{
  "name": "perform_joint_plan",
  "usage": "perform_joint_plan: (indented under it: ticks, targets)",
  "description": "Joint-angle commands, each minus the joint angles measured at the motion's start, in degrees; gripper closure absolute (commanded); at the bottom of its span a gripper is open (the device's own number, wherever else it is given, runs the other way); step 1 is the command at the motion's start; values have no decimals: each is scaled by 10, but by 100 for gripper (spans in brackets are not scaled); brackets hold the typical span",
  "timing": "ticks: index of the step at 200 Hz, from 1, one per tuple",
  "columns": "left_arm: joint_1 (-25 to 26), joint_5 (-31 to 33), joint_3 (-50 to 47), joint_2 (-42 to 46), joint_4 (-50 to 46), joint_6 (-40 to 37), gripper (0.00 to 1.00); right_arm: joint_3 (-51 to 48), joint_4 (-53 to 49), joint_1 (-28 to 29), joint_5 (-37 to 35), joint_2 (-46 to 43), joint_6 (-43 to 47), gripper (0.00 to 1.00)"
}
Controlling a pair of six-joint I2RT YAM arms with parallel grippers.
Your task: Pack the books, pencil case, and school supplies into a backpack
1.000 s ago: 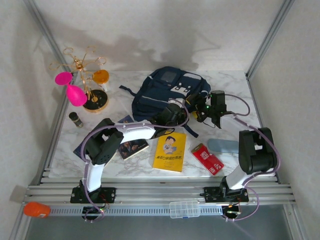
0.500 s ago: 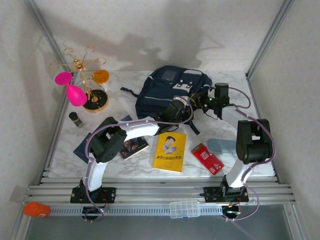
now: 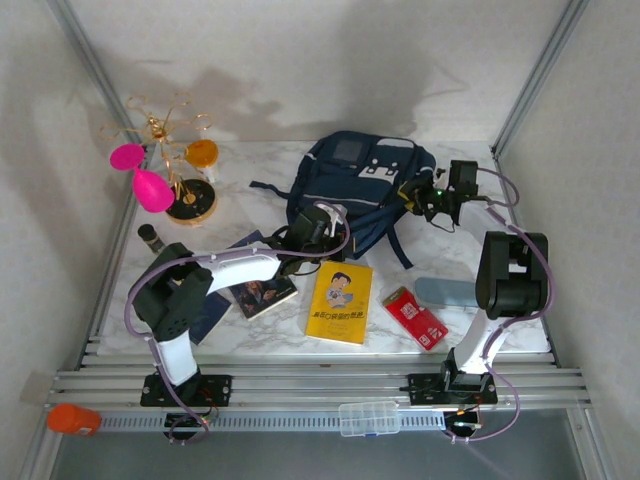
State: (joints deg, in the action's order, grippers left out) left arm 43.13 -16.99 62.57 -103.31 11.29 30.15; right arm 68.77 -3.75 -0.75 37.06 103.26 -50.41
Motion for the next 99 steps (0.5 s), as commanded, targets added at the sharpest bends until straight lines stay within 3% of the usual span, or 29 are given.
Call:
perform_joint_plan:
  ticks: [1,24,39,61,84,99]
  targets:
    - [-4,-14,29,-10,-1,14,100,-20,11,-11,-47,-50,25,41]
    - [-2,-17,40,-19,23,34,100,-89,-13,5,-65,-102,15,12]
    - [1,-17,48,-26,30,40,100,-140,5,21,-56,-133,-13,2]
    - [5,-17,66,-38,16,43,100,-192,42,73,-51,-165,-75,1]
    - [12,-13,73,-42,17,41,100,-247,148,121,-80,-181,-193,1]
    - [16,-10,84,-48,7,40,100,-239,170,152,-114,-165,-223,1]
